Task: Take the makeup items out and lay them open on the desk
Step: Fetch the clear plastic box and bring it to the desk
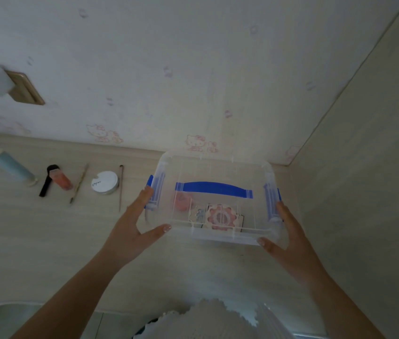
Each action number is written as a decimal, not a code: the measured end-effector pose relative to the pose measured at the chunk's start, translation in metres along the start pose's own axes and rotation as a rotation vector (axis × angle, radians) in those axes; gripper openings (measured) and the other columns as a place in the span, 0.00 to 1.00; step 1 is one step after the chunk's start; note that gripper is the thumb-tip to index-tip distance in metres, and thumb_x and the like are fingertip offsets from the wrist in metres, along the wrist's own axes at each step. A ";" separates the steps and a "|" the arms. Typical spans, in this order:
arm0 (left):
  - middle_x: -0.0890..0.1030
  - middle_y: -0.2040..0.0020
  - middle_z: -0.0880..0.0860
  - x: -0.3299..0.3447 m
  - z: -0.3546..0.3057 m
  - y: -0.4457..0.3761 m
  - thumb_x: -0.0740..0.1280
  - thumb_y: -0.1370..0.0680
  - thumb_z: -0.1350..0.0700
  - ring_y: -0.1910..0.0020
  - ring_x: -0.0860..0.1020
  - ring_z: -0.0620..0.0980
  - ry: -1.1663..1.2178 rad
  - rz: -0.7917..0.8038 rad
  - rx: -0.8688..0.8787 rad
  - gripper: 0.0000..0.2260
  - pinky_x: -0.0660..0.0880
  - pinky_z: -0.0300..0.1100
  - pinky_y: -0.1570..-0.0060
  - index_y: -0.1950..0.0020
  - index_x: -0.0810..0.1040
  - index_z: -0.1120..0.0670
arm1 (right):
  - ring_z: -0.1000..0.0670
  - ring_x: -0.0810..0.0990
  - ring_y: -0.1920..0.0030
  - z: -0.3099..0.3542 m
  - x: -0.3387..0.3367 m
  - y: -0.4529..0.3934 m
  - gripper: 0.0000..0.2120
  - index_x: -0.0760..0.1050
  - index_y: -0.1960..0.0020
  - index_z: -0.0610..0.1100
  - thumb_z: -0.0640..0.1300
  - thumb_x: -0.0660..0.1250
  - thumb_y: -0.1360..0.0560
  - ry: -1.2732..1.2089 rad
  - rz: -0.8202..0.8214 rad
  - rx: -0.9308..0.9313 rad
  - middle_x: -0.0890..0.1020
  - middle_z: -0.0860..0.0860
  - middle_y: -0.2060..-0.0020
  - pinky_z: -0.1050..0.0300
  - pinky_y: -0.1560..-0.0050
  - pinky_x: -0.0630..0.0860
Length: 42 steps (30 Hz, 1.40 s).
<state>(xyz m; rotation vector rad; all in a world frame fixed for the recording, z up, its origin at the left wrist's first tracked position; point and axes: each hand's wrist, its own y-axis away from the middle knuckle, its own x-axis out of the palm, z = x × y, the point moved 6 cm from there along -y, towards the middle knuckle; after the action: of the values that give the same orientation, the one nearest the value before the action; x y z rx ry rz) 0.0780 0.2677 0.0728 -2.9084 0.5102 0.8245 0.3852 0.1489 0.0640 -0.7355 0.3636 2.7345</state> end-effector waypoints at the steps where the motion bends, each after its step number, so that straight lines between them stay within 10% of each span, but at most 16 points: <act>1: 0.63 0.31 0.35 -0.001 -0.001 0.000 0.71 0.35 0.45 0.34 0.60 0.26 0.003 0.002 -0.005 0.40 0.59 0.30 0.35 0.26 0.57 0.44 | 0.59 0.59 0.30 0.000 0.000 0.001 0.44 0.51 0.29 0.60 0.43 0.75 0.33 -0.002 0.004 -0.004 0.58 0.57 0.26 0.59 0.32 0.59; 8: 0.59 0.38 0.23 -0.023 -0.027 -0.019 0.73 0.30 0.51 0.39 0.58 0.22 -0.027 -0.033 0.057 0.37 0.55 0.12 0.48 0.26 0.58 0.45 | 0.59 0.62 0.32 0.030 -0.015 -0.003 0.46 0.51 0.30 0.65 0.45 0.76 0.35 -0.020 -0.074 -0.045 0.61 0.62 0.29 0.54 0.33 0.63; 12: 0.68 0.32 0.32 -0.035 -0.037 -0.049 0.71 0.37 0.36 0.31 0.65 0.34 0.212 -0.072 0.053 0.36 0.63 0.36 0.33 0.31 0.64 0.39 | 0.59 0.64 0.35 0.062 -0.034 -0.027 0.40 0.57 0.27 0.53 0.44 0.74 0.33 -0.089 -0.189 -0.079 0.64 0.60 0.33 0.59 0.38 0.64; 15: 0.72 0.31 0.45 -0.037 -0.055 -0.074 0.68 0.36 0.34 0.31 0.68 0.44 0.289 -0.099 0.075 0.37 0.64 0.45 0.31 0.30 0.68 0.47 | 0.53 0.66 0.30 0.075 -0.038 -0.057 0.36 0.60 0.33 0.65 0.59 0.74 0.36 -0.207 -0.202 -0.068 0.65 0.53 0.29 0.49 0.31 0.66; 19: 0.80 0.54 0.32 -0.033 -0.083 -0.109 0.62 0.22 0.44 0.53 0.75 0.27 0.248 -0.140 0.066 0.07 0.69 0.26 0.46 0.46 0.75 0.42 | 0.49 0.67 0.30 0.080 -0.046 -0.102 0.30 0.63 0.35 0.63 0.61 0.69 0.34 -0.299 -0.249 0.024 0.65 0.48 0.29 0.53 0.38 0.69; 22: 0.79 0.63 0.42 -0.029 -0.096 -0.134 0.56 0.19 0.48 0.65 0.73 0.36 0.217 -0.142 0.086 0.11 0.70 0.27 0.60 0.55 0.76 0.45 | 0.47 0.66 0.30 0.084 -0.051 -0.129 0.27 0.58 0.27 0.50 0.56 0.59 0.22 -0.262 -0.258 0.061 0.63 0.47 0.27 0.58 0.41 0.62; 25: 0.78 0.57 0.47 -0.022 -0.096 -0.156 0.56 0.21 0.40 0.63 0.73 0.36 0.231 -0.083 0.087 0.10 0.70 0.26 0.62 0.52 0.74 0.41 | 0.49 0.64 0.29 0.086 -0.051 -0.149 0.27 0.52 0.24 0.50 0.53 0.56 0.21 -0.279 -0.224 0.068 0.62 0.49 0.27 0.60 0.41 0.61; 29: 0.76 0.54 0.39 -0.013 -0.078 -0.180 0.60 0.20 0.54 0.59 0.75 0.31 0.252 -0.117 -0.048 0.08 0.69 0.24 0.62 0.42 0.72 0.44 | 0.50 0.63 0.28 0.079 -0.047 -0.173 0.30 0.47 0.23 0.51 0.49 0.57 0.20 -0.300 -0.167 0.107 0.64 0.48 0.27 0.61 0.41 0.59; 33: 0.76 0.40 0.53 -0.005 -0.048 -0.198 0.64 0.23 0.62 0.48 0.75 0.47 0.228 -0.130 -0.228 0.21 0.71 0.35 0.59 0.31 0.65 0.56 | 0.48 0.65 0.29 0.066 -0.039 -0.194 0.32 0.45 0.23 0.51 0.48 0.59 0.21 -0.294 -0.141 0.161 0.64 0.48 0.27 0.57 0.40 0.63; 42: 0.75 0.43 0.52 0.011 -0.014 -0.207 0.61 0.22 0.58 0.50 0.75 0.48 0.183 0.003 -0.399 0.19 0.71 0.41 0.53 0.30 0.66 0.56 | 0.49 0.64 0.29 0.034 -0.024 -0.212 0.34 0.48 0.23 0.49 0.51 0.63 0.23 -0.261 -0.040 0.268 0.61 0.53 0.26 0.51 0.34 0.64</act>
<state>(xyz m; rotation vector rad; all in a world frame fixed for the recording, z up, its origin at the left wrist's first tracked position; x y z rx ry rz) 0.1629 0.4572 0.0757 -3.3728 0.4022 0.7376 0.4609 0.3507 0.0697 -0.3094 0.6293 2.6273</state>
